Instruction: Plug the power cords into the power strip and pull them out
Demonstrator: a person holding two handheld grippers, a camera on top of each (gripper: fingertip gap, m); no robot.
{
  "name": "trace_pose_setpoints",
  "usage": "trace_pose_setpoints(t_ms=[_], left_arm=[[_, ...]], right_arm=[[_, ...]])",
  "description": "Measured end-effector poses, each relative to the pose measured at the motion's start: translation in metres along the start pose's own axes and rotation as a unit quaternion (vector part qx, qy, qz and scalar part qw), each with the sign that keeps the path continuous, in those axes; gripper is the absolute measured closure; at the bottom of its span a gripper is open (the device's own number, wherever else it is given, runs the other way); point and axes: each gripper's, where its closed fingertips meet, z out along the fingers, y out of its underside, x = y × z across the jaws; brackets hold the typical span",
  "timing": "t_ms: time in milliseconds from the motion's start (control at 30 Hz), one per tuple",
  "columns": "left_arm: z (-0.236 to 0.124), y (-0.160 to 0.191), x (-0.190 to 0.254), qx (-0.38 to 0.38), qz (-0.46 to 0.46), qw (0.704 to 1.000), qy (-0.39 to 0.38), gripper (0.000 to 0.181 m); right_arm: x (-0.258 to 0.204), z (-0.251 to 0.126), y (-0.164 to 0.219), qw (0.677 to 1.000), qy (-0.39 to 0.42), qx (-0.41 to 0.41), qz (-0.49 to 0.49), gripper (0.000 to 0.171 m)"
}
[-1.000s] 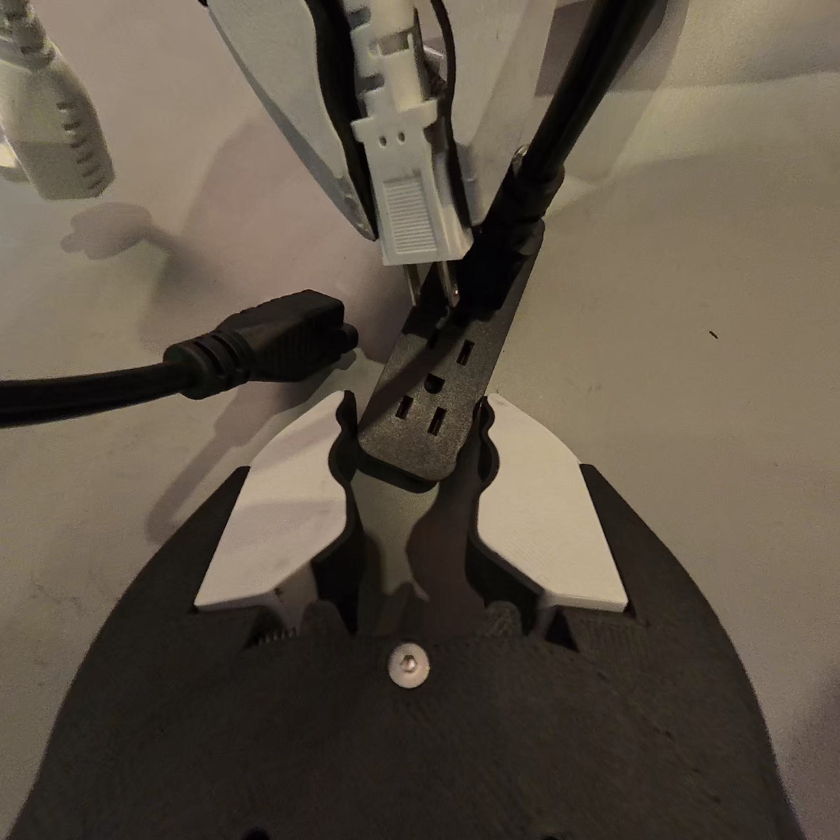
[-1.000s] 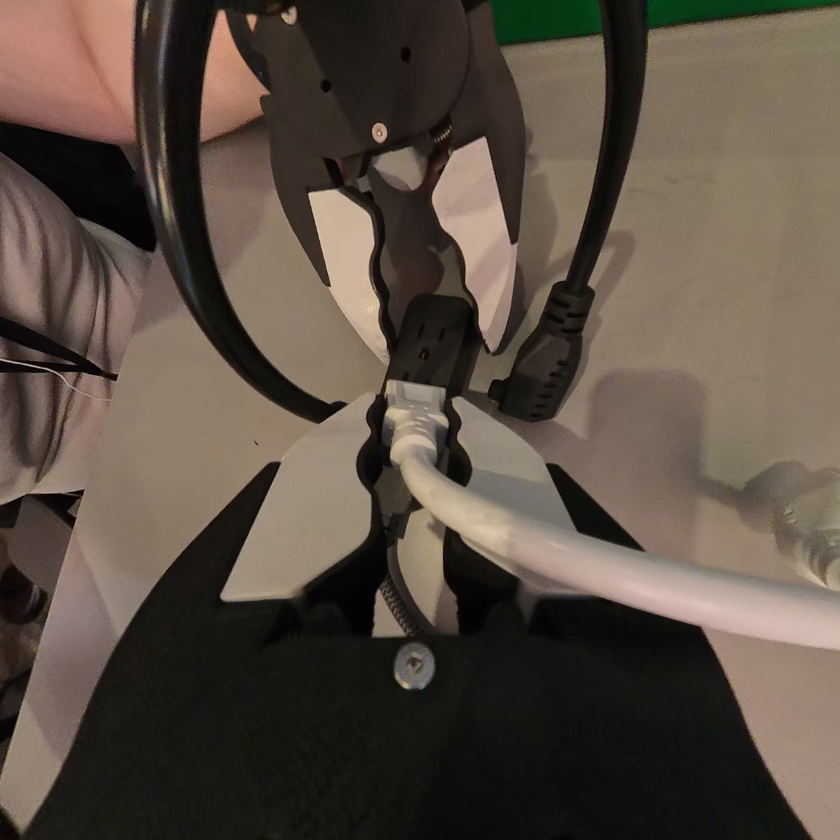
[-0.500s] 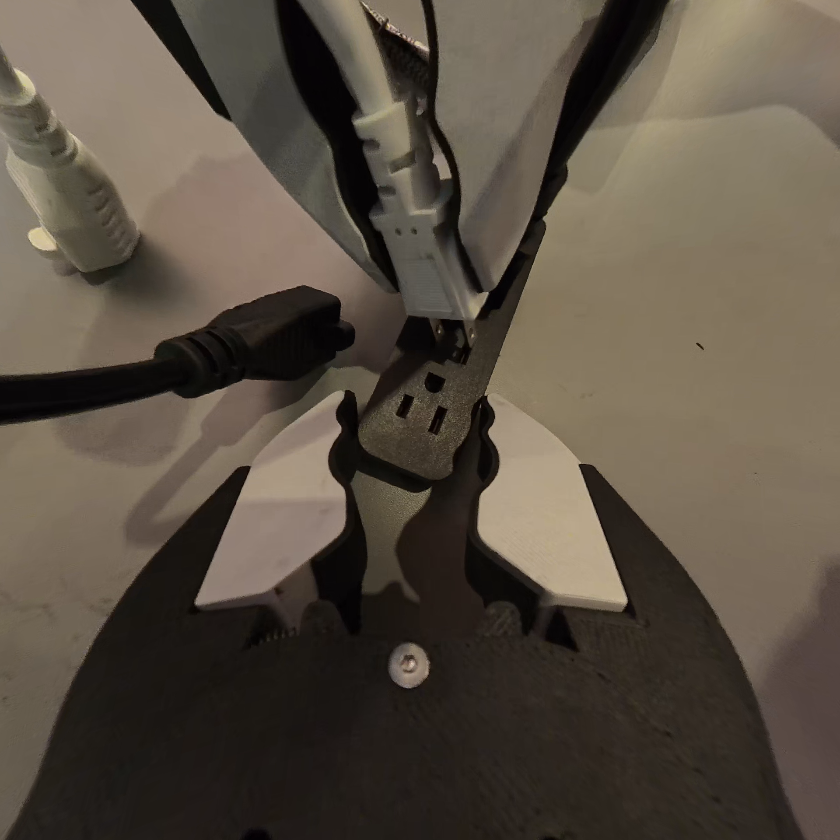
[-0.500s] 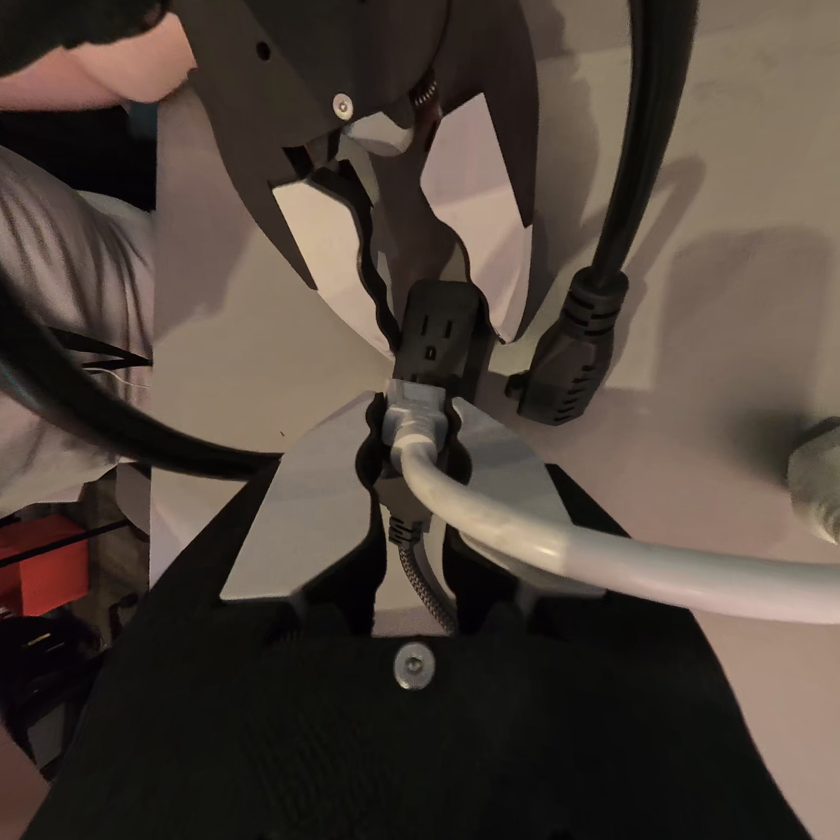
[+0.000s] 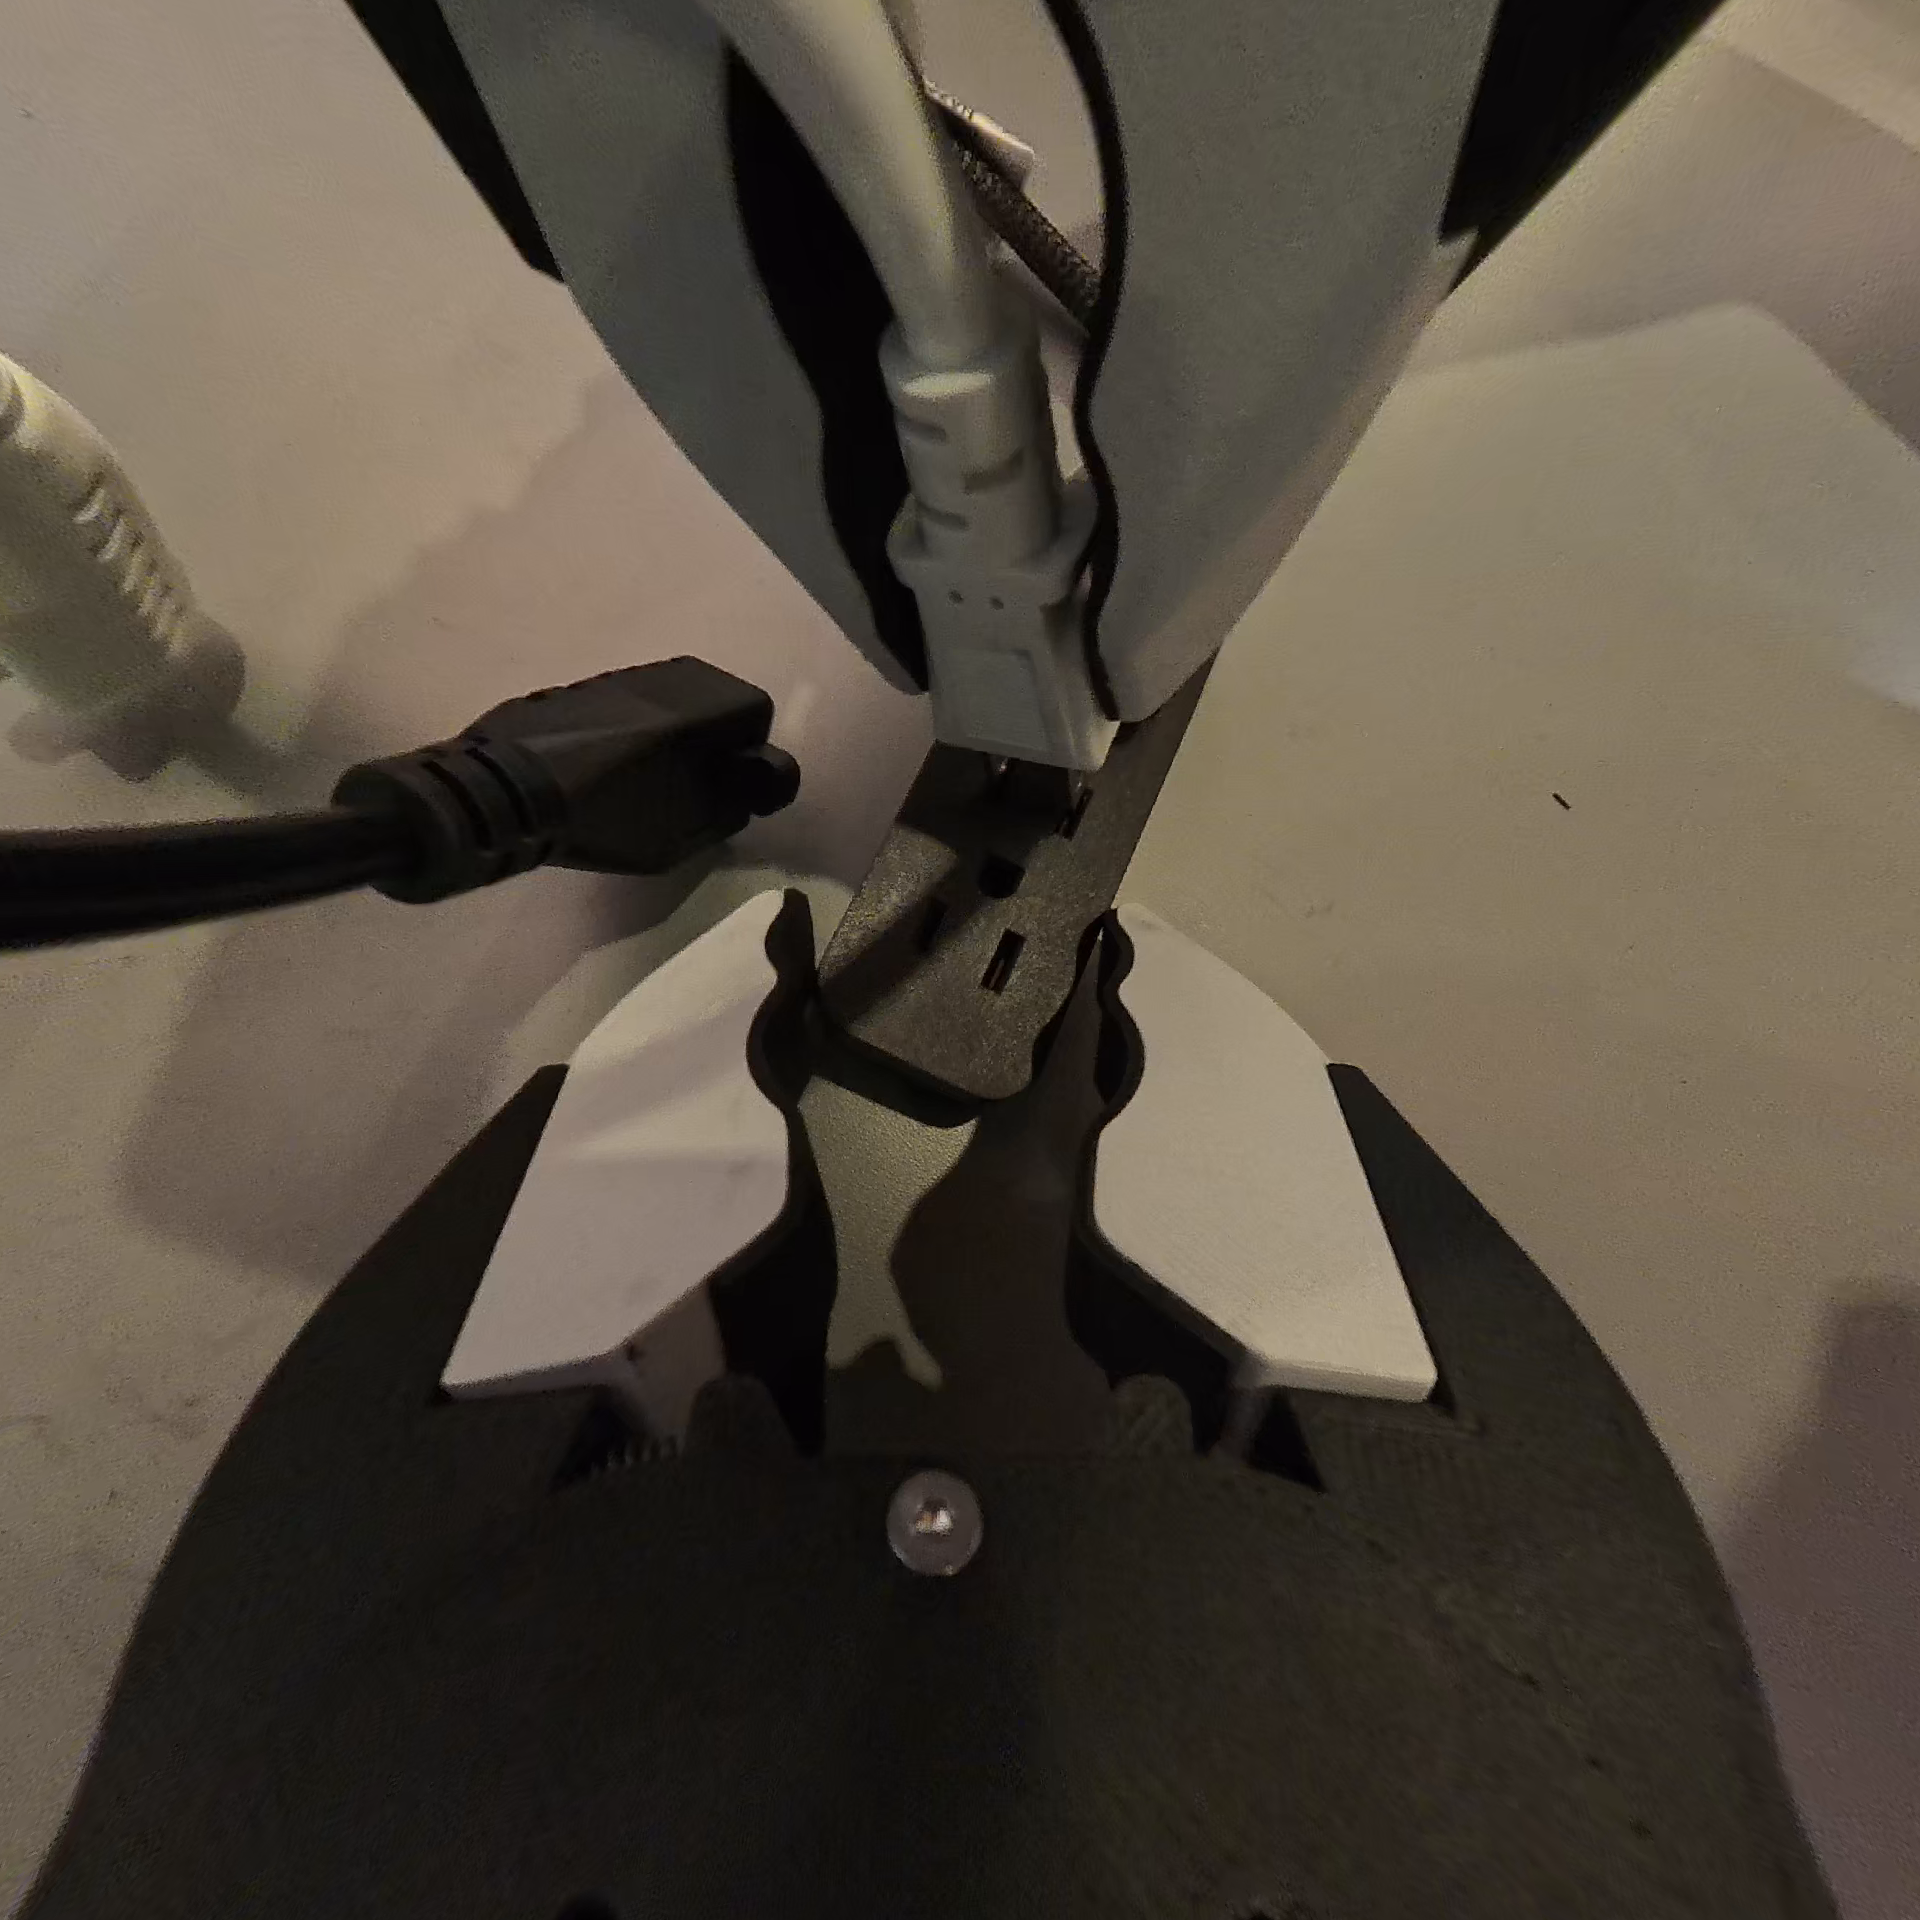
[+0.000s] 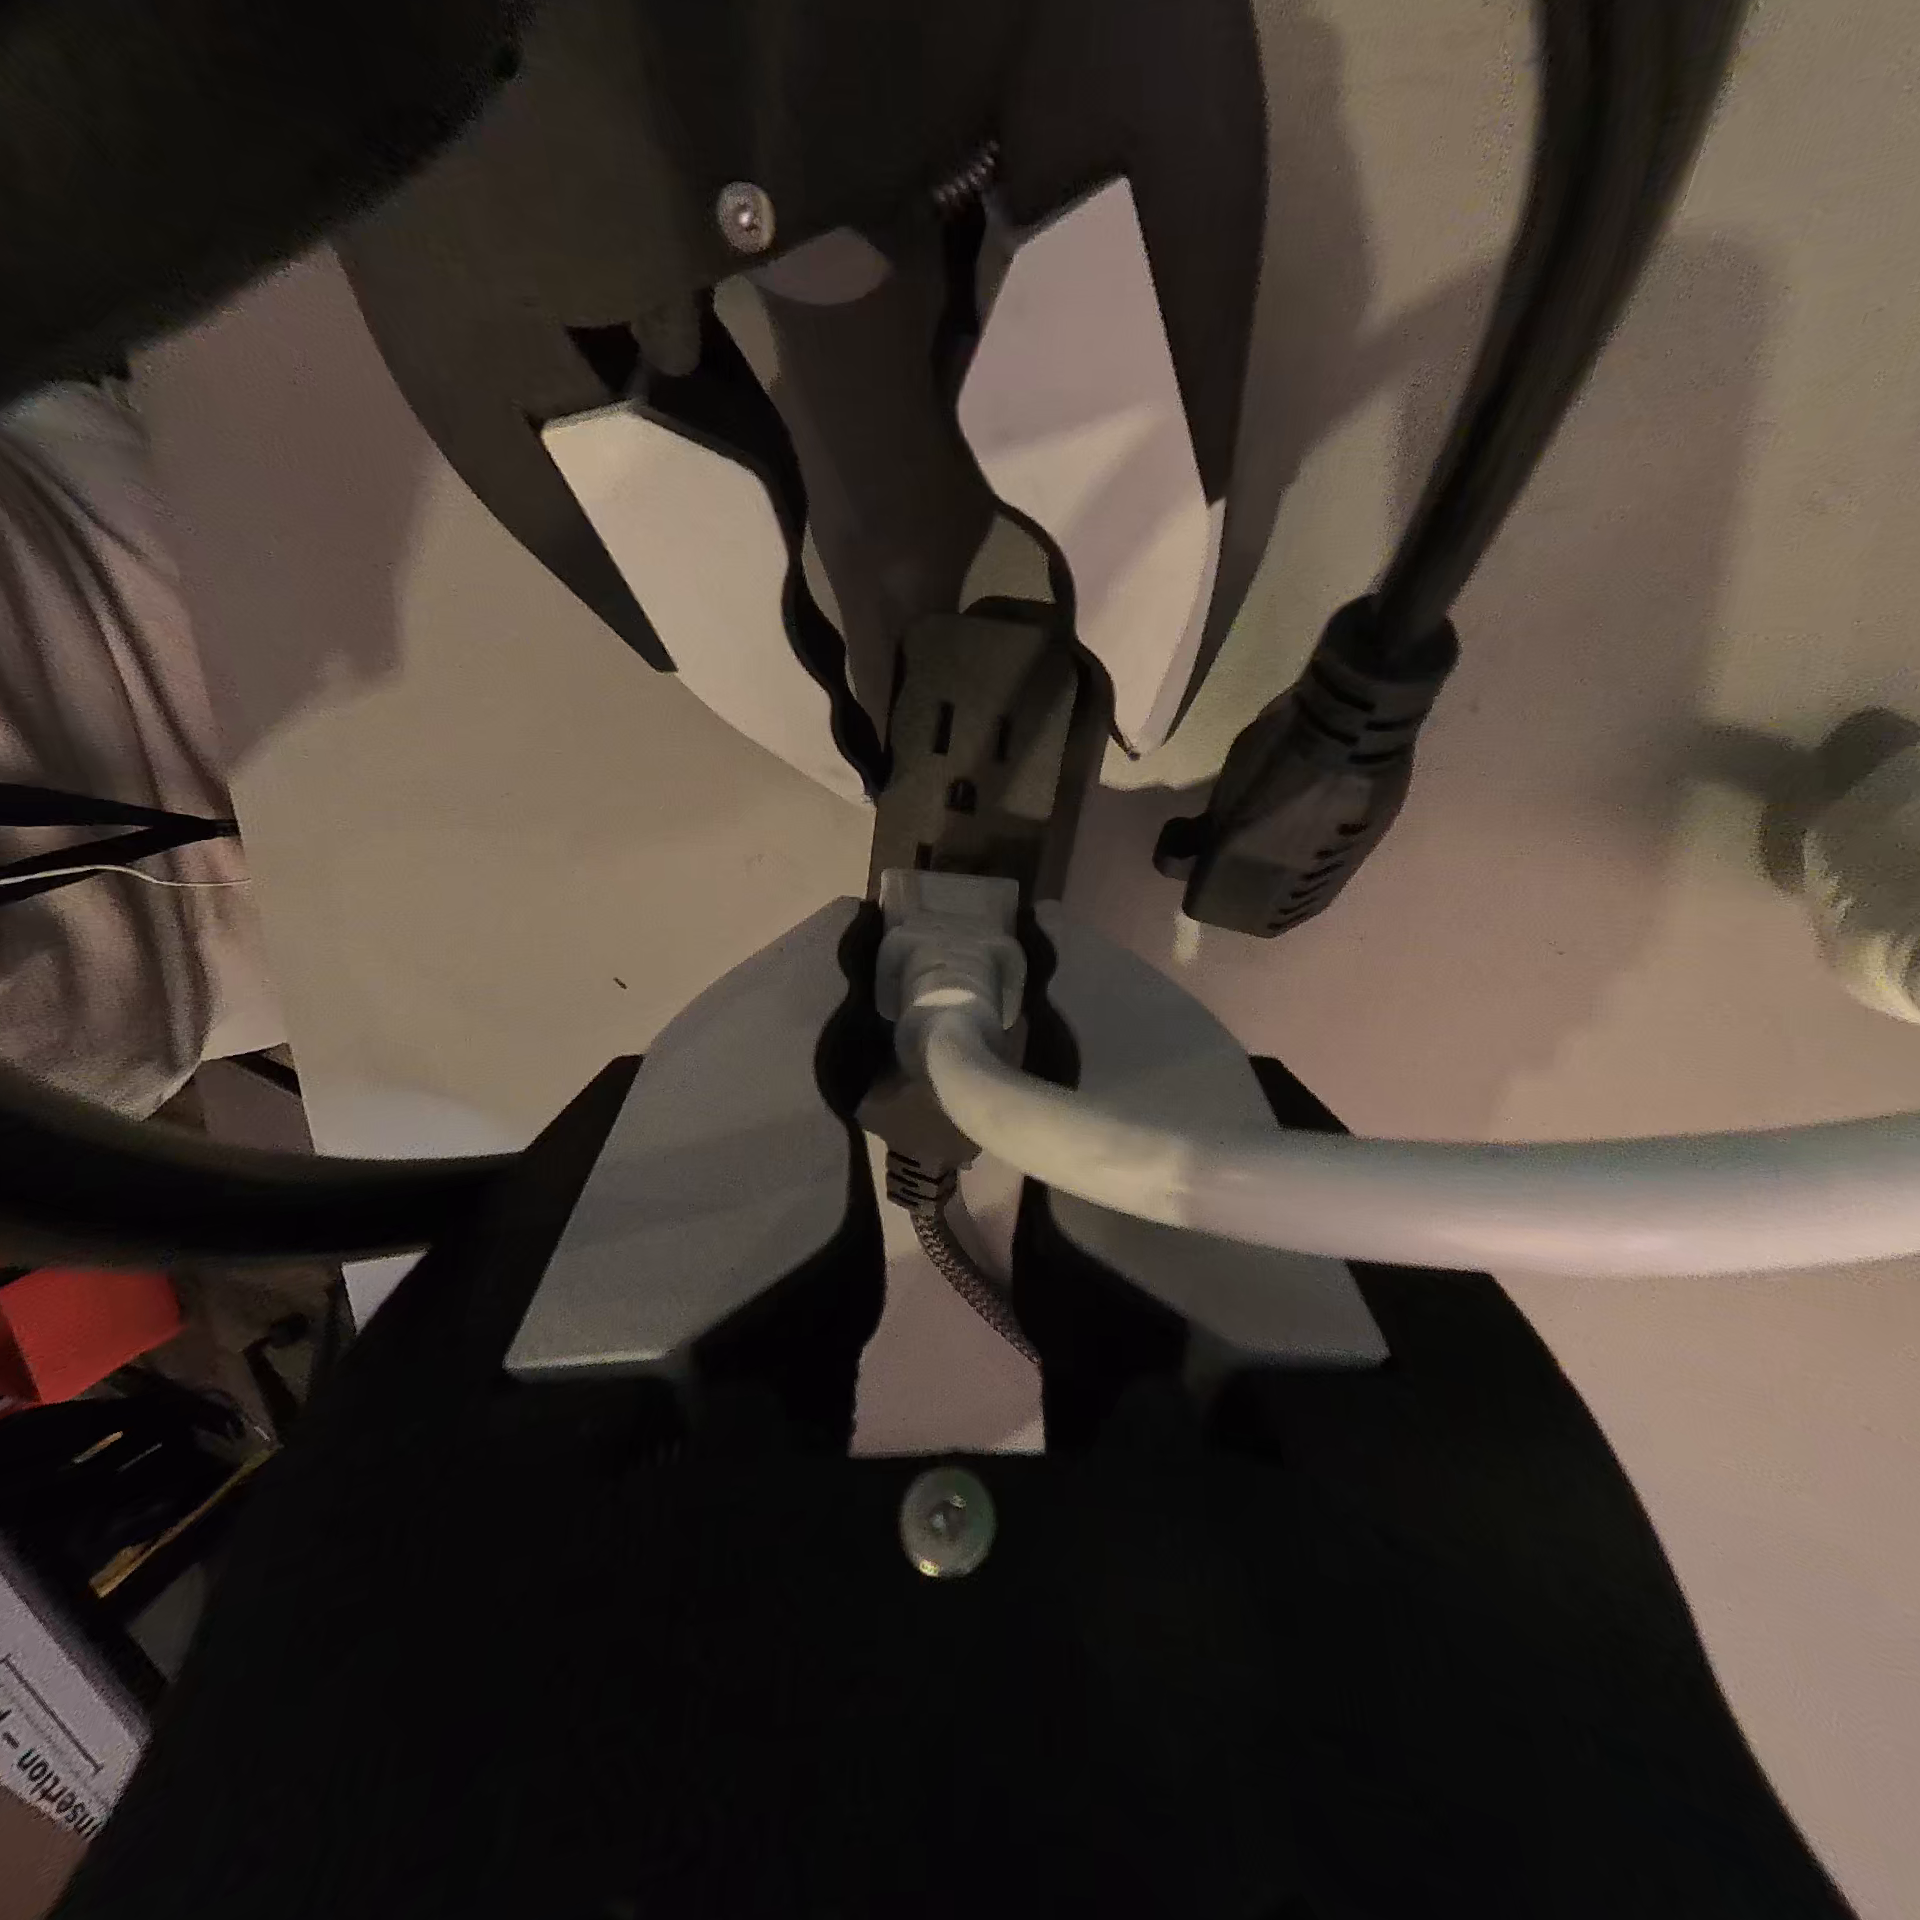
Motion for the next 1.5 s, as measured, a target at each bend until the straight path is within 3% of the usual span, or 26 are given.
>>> trace_pose_setpoints(t_ms=[367,467,667,1000,1133,1333,1500], left_arm=[[-0.001,0.002,0.001,0.001,-0.008,1.000,-0.002,0.129],[-0.015,0.006,-0.001,-0.004,-0.012,1.000,-0.001,0.137],[-0.054,-0.026,0.003,0.103,-0.051,0.993,0.032,0.136],[-0.046,-0.062,0.003,0.210,-0.042,0.977,0.019,0.144],[-0.056,-0.078,0.002,0.274,-0.094,0.955,0.059,0.147],[-0.059,-0.091,-0.011,0.328,-0.160,0.929,0.067,0.156],[-0.059,-0.091,-0.011,0.324,-0.147,0.933,0.048,0.163]], right_arm=[[-0.003,0.001,-0.002,0.999,0.030,-0.014,-0.036,0.144],[-0.004,0.001,-0.002,0.999,0.034,-0.015,-0.038,0.144],[-0.007,0.002,-0.003,0.998,0.041,-0.020,-0.050,0.144],[-0.007,0.002,-0.004,0.999,0.020,-0.006,-0.043,0.144],[-0.008,0.003,-0.005,0.998,0.022,-0.012,-0.051,0.144],[-0.008,0.005,-0.009,0.998,0.026,-0.014,-0.058,0.143],[-0.008,0.006,-0.009,0.998,0.023,-0.011,-0.059,0.143]])
